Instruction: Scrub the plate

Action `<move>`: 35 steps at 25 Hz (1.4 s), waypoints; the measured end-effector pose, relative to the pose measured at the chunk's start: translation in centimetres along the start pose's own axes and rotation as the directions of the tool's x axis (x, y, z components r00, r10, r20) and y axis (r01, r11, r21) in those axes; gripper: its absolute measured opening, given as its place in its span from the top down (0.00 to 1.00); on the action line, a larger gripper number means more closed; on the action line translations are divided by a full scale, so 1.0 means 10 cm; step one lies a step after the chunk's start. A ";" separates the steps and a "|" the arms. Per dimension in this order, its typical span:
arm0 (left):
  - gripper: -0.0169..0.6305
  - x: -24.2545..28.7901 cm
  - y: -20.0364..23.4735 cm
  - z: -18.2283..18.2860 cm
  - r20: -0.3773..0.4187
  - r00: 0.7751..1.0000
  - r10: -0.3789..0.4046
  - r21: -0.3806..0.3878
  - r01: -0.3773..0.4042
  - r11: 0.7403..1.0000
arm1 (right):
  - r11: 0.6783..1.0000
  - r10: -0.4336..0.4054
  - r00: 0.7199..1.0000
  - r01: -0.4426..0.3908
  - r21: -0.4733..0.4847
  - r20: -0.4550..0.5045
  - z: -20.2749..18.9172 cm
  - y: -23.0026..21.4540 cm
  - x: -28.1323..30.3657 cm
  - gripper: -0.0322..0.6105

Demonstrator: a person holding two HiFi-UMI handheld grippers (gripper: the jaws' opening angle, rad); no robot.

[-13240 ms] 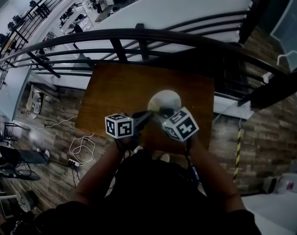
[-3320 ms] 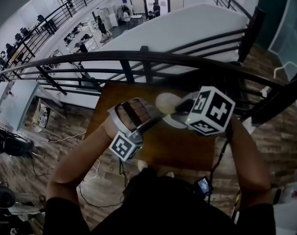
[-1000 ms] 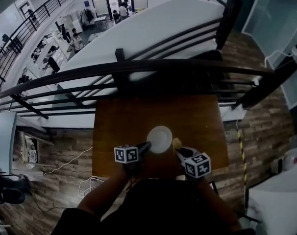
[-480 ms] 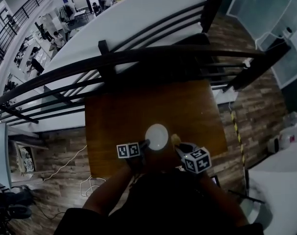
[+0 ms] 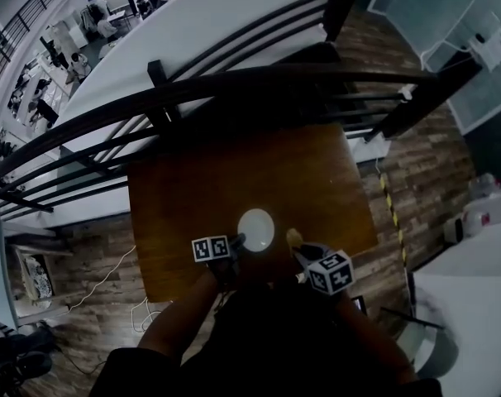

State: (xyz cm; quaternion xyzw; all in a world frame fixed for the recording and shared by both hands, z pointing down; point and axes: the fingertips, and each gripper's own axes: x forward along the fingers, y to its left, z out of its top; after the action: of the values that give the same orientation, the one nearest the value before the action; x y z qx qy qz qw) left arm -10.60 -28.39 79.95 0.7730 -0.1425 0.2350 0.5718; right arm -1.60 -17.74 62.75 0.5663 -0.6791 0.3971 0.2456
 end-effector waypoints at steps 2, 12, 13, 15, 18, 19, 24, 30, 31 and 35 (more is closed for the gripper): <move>0.94 0.03 0.04 -0.02 -0.008 1.000 0.008 0.003 -0.008 1.000 | 1.000 -0.006 1.000 0.006 0.011 0.003 -0.02 -0.02 -0.01 0.86; 0.94 0.15 0.11 -0.04 -0.015 0.998 0.057 0.033 -0.057 0.998 | 0.999 -0.008 1.000 0.008 0.039 0.001 -0.06 -0.07 -0.04 0.86; 0.94 0.17 0.13 -0.05 -0.021 0.997 0.070 0.044 -0.069 0.997 | 0.999 -0.005 1.000 0.005 0.037 -0.002 -0.05 -0.07 -0.03 0.87; 0.93 0.20 0.18 -0.04 -0.029 0.995 0.093 0.056 -0.091 0.994 | 1.000 0.001 1.000 -0.001 0.028 -0.006 -0.03 -0.06 -0.01 0.86; 0.90 0.21 0.25 -0.02 -0.019 0.992 0.127 0.105 -0.125 0.987 | 1.000 0.005 1.000 -0.005 0.022 -0.012 -0.03 -0.03 0.00 0.86; 0.89 0.22 0.27 -0.01 -0.018 0.990 0.142 0.139 -0.139 0.980 | 1.000 0.005 1.000 -0.005 0.024 -0.013 -0.04 -0.03 0.00 0.87; 0.83 0.32 0.38 -0.03 -0.032 0.977 0.212 0.216 -0.200 0.956 | 1.000 0.010 1.000 -0.009 0.023 -0.016 -0.03 -0.06 0.04 0.86; 0.71 0.36 0.43 -0.10 -0.053 0.960 0.277 0.248 -0.255 0.934 | 1.000 0.014 1.000 -0.014 0.025 -0.013 -0.04 -0.06 0.02 0.87; 0.68 0.37 0.42 -0.10 -0.053 0.956 0.289 0.262 -0.266 0.928 | 1.000 0.013 1.000 -0.012 0.025 -0.013 -0.05 -0.07 0.00 0.86; 0.63 0.39 0.39 -0.10 -0.036 0.945 0.324 0.299 -0.300 0.906 | 1.000 0.011 1.000 -0.011 0.025 -0.008 -0.04 -0.11 -0.04 0.86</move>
State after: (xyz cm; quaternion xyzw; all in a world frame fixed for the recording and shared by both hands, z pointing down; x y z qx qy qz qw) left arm -9.41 -28.41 85.40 0.8049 -0.2040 0.3742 0.4129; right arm -0.49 -17.22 62.90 0.5640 -0.6762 0.4091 0.2392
